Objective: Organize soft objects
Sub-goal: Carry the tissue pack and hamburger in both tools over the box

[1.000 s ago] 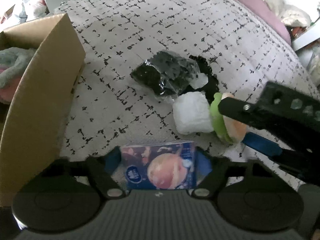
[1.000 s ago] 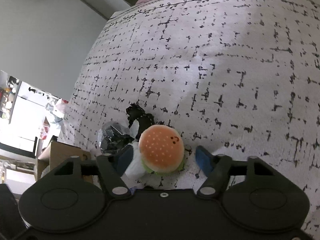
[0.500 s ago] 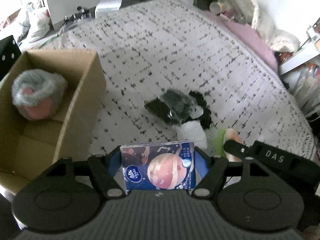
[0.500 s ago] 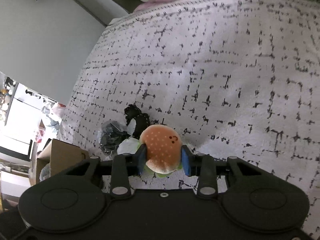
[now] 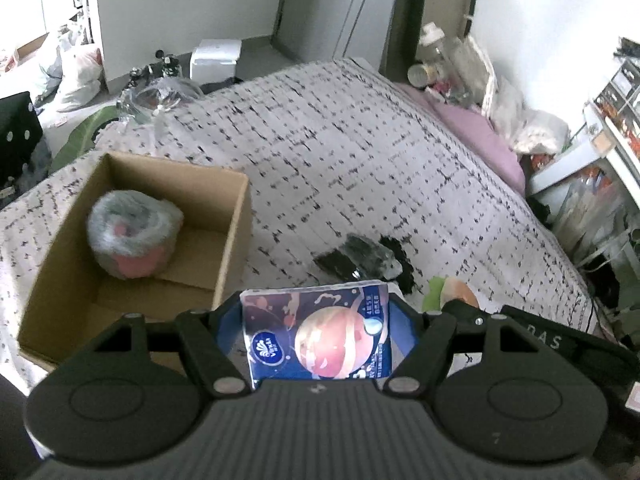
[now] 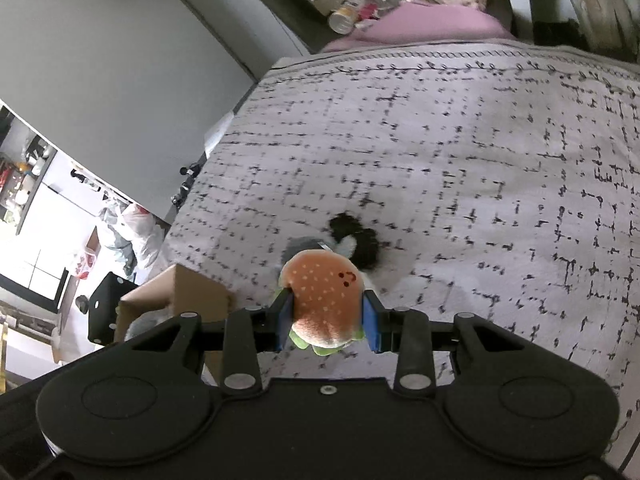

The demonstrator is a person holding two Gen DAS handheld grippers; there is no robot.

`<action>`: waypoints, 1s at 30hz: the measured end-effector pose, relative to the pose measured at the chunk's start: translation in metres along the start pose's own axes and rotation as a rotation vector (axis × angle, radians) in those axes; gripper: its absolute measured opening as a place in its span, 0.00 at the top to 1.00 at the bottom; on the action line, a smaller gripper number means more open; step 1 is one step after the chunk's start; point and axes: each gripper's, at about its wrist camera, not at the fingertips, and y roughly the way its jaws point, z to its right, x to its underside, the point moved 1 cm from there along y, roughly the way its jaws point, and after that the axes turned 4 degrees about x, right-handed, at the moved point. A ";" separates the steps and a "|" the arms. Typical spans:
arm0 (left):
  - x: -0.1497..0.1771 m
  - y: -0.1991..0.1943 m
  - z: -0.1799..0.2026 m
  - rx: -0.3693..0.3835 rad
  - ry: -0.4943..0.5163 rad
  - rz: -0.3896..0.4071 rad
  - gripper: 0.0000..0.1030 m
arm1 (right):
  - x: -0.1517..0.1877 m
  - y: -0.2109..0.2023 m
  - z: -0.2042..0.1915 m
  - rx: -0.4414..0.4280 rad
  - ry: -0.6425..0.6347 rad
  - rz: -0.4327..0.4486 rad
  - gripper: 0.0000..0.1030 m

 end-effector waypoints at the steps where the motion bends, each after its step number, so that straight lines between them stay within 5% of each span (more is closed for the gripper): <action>1: -0.001 -0.004 -0.004 0.001 -0.001 0.007 0.30 | 0.001 -0.002 -0.005 -0.001 -0.005 0.001 0.66; 30: -0.027 -0.037 -0.134 -0.066 -0.154 0.046 0.30 | 0.025 0.003 -0.138 -0.059 -0.162 -0.016 0.65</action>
